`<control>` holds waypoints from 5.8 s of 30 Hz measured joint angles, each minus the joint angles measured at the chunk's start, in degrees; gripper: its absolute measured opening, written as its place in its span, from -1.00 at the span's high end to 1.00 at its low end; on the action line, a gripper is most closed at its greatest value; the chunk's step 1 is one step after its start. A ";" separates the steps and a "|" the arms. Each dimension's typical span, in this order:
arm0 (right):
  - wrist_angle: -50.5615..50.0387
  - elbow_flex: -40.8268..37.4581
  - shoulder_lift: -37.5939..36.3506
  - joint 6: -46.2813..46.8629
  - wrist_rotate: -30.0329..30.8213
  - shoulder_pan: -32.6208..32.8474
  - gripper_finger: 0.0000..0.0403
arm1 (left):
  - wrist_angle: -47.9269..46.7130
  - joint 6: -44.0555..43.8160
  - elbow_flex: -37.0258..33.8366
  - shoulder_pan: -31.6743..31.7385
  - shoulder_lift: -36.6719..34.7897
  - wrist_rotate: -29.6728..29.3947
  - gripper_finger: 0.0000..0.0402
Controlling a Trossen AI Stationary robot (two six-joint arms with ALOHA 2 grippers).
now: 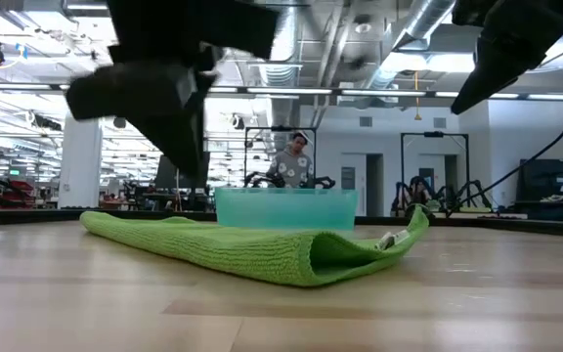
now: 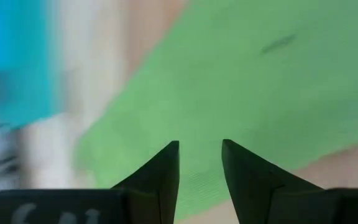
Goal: Roll microfiber towels into tight, uniform cylinder then place into a basket
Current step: Roll the green microfiber cloth
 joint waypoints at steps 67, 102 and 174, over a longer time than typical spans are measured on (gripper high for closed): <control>2.97 -0.07 0.02 -1.68 0.04 -0.02 0.40 | 60.09 -16.08 -51.56 21.28 -22.42 4.20 1.00; 21.79 0.00 7.53 -17.73 -0.30 -0.41 0.40 | 56.67 11.44 -37.25 10.45 -24.26 -10.65 1.00; 8.73 17.20 46.06 -17.44 -26.59 -14.56 0.41 | 22.64 -21.37 -36.67 3.47 -29.86 -18.41 1.00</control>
